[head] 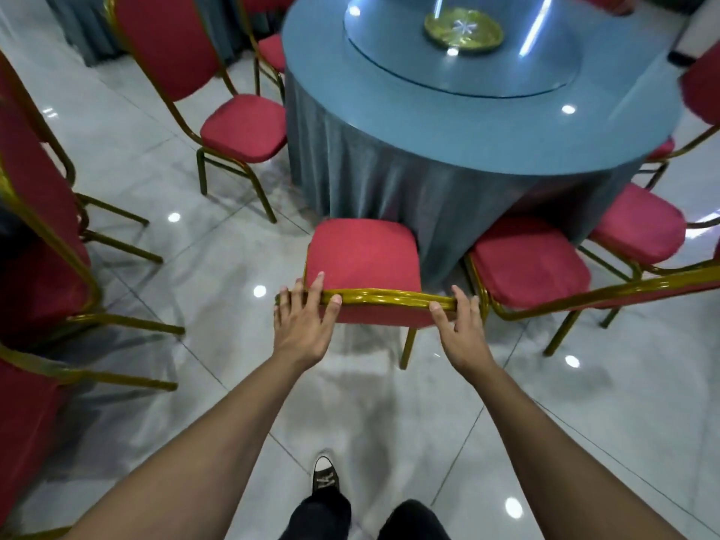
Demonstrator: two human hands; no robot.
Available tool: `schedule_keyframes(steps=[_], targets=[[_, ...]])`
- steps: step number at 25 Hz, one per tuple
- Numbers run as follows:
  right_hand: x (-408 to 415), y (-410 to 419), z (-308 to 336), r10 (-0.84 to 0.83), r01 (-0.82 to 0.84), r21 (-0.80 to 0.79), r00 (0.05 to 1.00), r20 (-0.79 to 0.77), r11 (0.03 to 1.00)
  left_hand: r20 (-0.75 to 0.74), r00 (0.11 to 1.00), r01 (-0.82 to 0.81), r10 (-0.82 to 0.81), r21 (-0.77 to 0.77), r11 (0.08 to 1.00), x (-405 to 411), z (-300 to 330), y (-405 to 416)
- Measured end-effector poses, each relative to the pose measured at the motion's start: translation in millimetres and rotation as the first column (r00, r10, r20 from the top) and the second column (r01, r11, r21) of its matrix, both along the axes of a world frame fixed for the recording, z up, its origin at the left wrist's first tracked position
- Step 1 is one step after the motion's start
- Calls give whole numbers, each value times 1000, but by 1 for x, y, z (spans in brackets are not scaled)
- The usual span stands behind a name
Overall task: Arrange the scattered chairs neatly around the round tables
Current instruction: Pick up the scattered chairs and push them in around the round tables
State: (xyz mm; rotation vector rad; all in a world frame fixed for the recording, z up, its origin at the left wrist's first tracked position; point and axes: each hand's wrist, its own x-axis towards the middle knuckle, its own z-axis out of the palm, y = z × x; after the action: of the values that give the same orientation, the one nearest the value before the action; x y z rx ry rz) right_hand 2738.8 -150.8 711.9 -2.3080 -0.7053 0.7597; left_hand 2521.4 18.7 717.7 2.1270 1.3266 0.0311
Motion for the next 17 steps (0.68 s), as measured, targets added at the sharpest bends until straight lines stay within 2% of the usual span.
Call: schedule_keyframes(steps=[2,6,10,17], targets=[[5,19,4,-44,44,-18,999,-3,999,12,1000,16,-16,-5,1000,12,6,20],[-1,32,-5,-92,95,-21,992,89,995,38,997,61,-64,67,996,14,-2,32],[-4,60,-9,-190,190,3,977,93,982,96,993,65,-71,71,995,22,-13,68],[11,174,-5,-231,234,-41,970,81,971,-32,995,95,-92,108,990,65,-10,204]])
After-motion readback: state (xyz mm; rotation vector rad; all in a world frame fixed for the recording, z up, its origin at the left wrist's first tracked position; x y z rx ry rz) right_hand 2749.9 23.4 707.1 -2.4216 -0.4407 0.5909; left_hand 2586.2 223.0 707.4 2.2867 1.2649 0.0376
